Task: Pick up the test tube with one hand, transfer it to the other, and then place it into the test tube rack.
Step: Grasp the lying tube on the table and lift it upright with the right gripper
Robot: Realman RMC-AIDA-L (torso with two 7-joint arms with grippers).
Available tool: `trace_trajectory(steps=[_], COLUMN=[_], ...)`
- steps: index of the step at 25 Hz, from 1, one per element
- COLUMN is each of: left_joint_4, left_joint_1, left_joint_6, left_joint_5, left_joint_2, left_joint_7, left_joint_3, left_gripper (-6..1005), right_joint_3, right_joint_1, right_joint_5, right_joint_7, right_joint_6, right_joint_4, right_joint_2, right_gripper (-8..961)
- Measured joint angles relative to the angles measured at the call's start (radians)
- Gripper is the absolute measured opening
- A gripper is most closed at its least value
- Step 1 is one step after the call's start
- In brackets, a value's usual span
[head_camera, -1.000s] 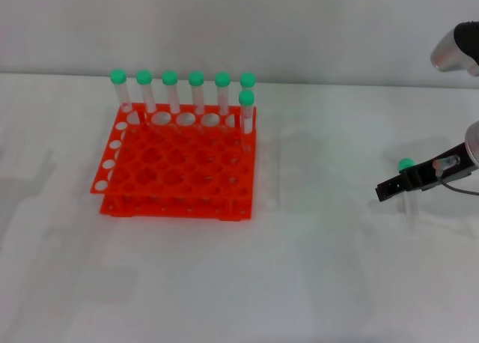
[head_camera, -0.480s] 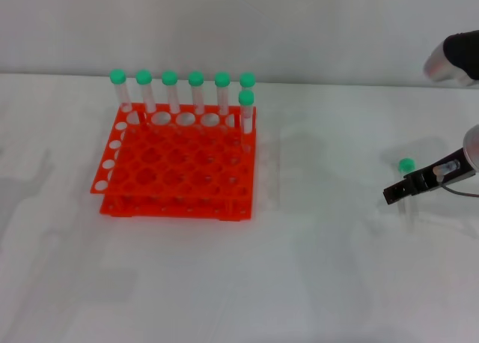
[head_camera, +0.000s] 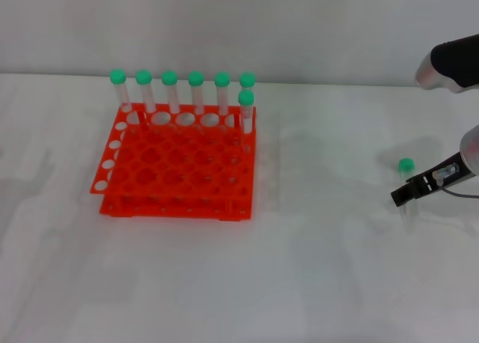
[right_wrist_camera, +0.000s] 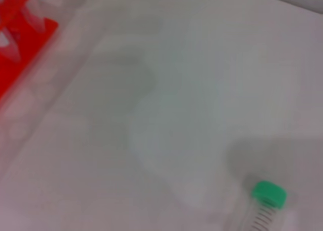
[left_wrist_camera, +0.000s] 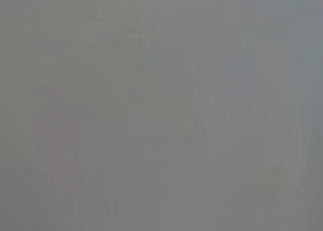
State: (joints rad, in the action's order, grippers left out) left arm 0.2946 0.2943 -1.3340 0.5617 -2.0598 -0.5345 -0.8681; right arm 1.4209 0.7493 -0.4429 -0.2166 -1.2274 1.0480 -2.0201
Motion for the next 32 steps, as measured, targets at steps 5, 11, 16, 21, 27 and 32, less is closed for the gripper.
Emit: trace_trajectory(steps=[5, 11, 16, 21, 27, 32], left_joint_4=[0.000, 0.000, 0.000, 0.000, 0.000, -0.002], left_joint_1=[0.000, 0.001, 0.004, 0.001, -0.002, -0.002], left_joint_6=[0.001, 0.001, 0.001, 0.001, 0.001, 0.002], left_joint_5=[0.000, -0.001, 0.000, 0.001, 0.003, 0.004], left_joint_2=[-0.001, -0.002, -0.002, -0.002, -0.002, -0.002], left_joint_7=[0.000, 0.001, 0.001, 0.001, 0.001, 0.001], left_joint_3=[0.000, 0.000, 0.000, 0.000, 0.000, 0.000], left_gripper=[895, 895, 895, 895, 895, 895], right_joint_3=[0.006, 0.007, 0.008, 0.010, 0.017, 0.019], right_joint_1=[0.004, 0.023, 0.035, 0.049, 0.083, 0.090], right_joint_5=[0.001, 0.002, 0.003, 0.003, 0.022, 0.025], right_joint_7=[0.007, 0.008, 0.008, 0.008, 0.008, 0.018], right_joint_6=[-0.003, -0.007, -0.006, -0.003, -0.005, -0.012], right_joint_4=[-0.009, -0.045, -0.062, -0.092, -0.138, -0.143], right_joint_2=[0.003, 0.002, 0.001, 0.003, 0.000, 0.000], right_gripper=[696, 609, 566, 539, 497, 437])
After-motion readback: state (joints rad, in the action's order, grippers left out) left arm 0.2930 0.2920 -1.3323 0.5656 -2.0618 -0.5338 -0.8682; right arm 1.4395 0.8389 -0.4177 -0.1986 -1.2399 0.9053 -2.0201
